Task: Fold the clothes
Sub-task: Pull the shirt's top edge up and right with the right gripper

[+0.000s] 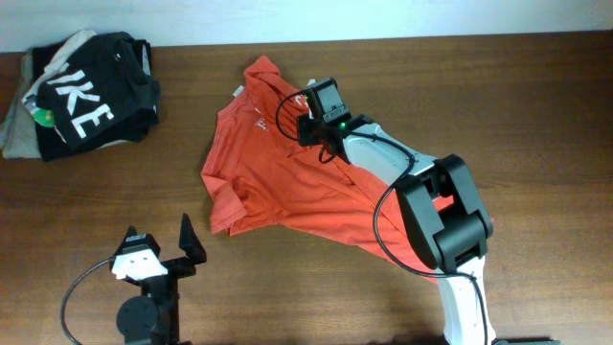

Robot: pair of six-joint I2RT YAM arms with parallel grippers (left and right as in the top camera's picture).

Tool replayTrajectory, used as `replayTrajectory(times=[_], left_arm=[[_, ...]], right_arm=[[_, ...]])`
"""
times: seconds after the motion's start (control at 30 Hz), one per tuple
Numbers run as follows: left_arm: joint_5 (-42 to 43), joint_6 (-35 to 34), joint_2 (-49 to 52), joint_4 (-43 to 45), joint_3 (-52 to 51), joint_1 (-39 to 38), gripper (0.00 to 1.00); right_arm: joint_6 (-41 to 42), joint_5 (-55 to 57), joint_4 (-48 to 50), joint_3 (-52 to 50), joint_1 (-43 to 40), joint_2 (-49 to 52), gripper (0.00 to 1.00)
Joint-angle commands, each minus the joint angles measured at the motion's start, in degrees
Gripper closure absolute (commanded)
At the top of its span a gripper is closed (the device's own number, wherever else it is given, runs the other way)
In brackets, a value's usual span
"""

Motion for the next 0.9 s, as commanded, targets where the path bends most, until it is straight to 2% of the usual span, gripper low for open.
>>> replayTrajectory(times=[0.0, 0.5, 0.77, 0.87], left_arm=[[-0.4, -0.3, -0.3, 0.0, -0.3, -0.2, 0.01], [-0.4, -0.3, -0.3, 0.0, -0.3, -0.2, 0.01], [-0.4, -0.3, -0.3, 0.0, -0.3, -0.2, 0.01], [-0.4, -0.3, -0.3, 0.0, -0.3, -0.2, 0.01]], right_arm=[[-0.1, 1.2, -0.2, 1.2, 0.4, 0.1, 0.94], [-0.1, 6.6, -3.5, 1.2, 0.3, -7.3, 0.96], [-0.1, 7.6, -3.3, 1.2, -3.8, -13.9, 0.94], [-0.1, 9.9, -0.4, 1.2, -6.3, -14.2, 0.96]])
